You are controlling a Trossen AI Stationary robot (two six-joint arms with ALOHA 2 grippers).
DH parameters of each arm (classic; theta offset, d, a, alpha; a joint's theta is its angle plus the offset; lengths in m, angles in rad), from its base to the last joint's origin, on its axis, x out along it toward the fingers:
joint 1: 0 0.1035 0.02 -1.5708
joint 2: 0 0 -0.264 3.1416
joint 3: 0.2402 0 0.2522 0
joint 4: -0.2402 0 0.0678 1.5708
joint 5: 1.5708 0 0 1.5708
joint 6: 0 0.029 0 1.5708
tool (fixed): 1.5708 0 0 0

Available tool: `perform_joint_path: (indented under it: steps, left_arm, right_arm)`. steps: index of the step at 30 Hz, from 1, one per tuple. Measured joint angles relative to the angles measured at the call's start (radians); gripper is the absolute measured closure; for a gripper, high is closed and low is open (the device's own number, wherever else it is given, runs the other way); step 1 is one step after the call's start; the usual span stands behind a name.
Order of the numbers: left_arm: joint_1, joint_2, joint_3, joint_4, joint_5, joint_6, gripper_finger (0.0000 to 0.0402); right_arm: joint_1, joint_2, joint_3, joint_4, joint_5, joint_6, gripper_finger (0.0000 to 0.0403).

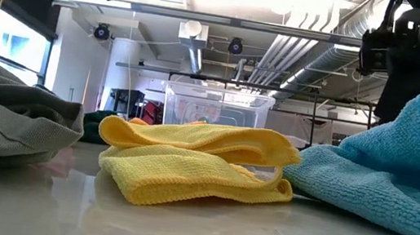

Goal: Sort towels by color in basket
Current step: Put the yellow microfiber towel into the bottom transparent bin

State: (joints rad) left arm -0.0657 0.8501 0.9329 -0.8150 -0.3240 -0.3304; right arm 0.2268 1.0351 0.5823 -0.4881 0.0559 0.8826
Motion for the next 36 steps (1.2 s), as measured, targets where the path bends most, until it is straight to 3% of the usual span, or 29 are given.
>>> perform_joint_path:
  steps: [9,15,18,27,36]
  left_arm:
    - [0.0,0.227,0.08,0.0,0.068,0.031,0.0324]
    - [-0.025,0.328,0.083,0.135,0.338,0.241,0.0261]
    - [-0.062,0.373,0.083,0.162,0.416,0.314,0.0237]
    - [-0.144,0.516,0.083,0.253,0.411,0.276,0.0195]
    - [-0.193,0.678,0.083,0.564,0.39,0.263,0.0189]
  right_arm:
    - [0.0,0.0,0.0,-0.001,0.001,-0.055,0.0199]
    - [0.0,0.0,0.0,-0.002,-0.004,-0.115,0.0199]
    - [0.0,0.0,0.0,-0.003,-0.004,-0.155,0.0199]
    - [0.003,0.0,0.0,-0.02,-0.005,-0.186,0.0199]
    - [0.005,0.0,0.0,-0.077,-0.007,-0.237,0.0199]
